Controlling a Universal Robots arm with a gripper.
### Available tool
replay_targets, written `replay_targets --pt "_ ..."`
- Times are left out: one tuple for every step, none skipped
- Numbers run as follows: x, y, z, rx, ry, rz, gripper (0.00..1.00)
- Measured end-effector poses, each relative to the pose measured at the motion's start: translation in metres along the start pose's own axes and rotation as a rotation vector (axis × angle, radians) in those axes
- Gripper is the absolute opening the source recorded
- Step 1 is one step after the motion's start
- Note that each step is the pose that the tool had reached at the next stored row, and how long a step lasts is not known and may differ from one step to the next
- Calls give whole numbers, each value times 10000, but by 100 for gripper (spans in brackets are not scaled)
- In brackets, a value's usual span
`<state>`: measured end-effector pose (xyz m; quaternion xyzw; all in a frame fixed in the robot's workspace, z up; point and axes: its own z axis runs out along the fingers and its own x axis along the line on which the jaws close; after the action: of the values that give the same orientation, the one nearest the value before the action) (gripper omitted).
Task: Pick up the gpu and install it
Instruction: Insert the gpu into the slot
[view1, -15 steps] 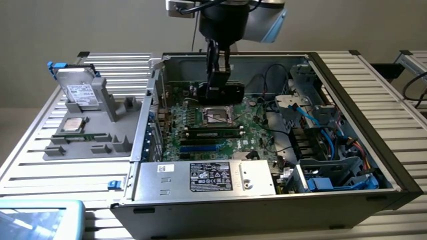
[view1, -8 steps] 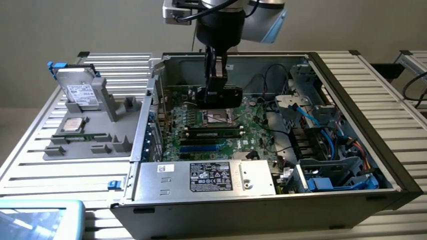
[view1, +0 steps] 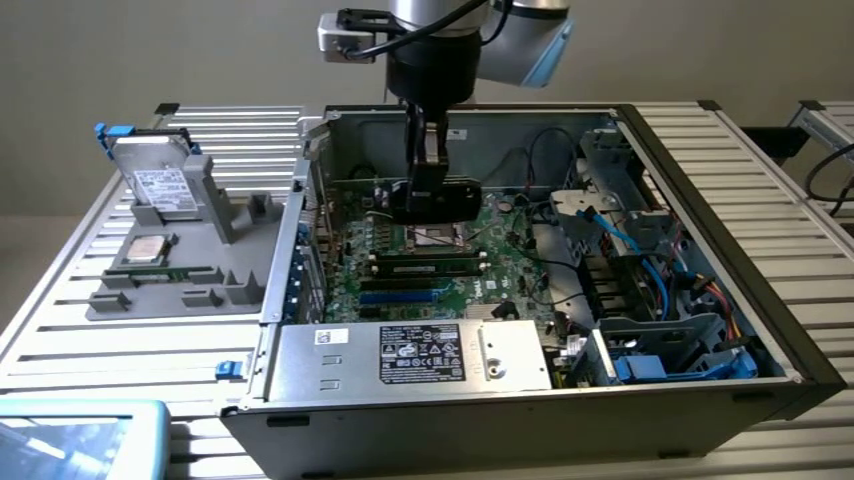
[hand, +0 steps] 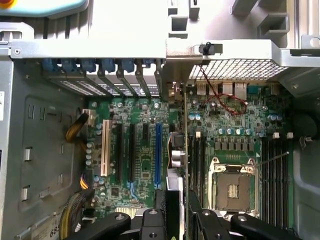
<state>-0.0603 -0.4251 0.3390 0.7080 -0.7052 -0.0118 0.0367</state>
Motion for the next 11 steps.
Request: replay_targets --pt "11 -1 19 0 0 1 28" --pt "21 -1 37 0 0 2 28" --pt "32 -2 56 0 1 2 28" --pt "44 -3 74 -1 1 2 28" --pt "55 -5 93 0 -1 2 28" --pt "66 -6 111 0 0 2 28" --pt "77 -6 129 0 0 2 28" --pt "90 -7 147 -1 3 2 28" --pt "108 -9 166 -1 2 2 28" --pt "133 -10 186 0 0 2 28" --pt "160 -11 205 1 -1 2 28"
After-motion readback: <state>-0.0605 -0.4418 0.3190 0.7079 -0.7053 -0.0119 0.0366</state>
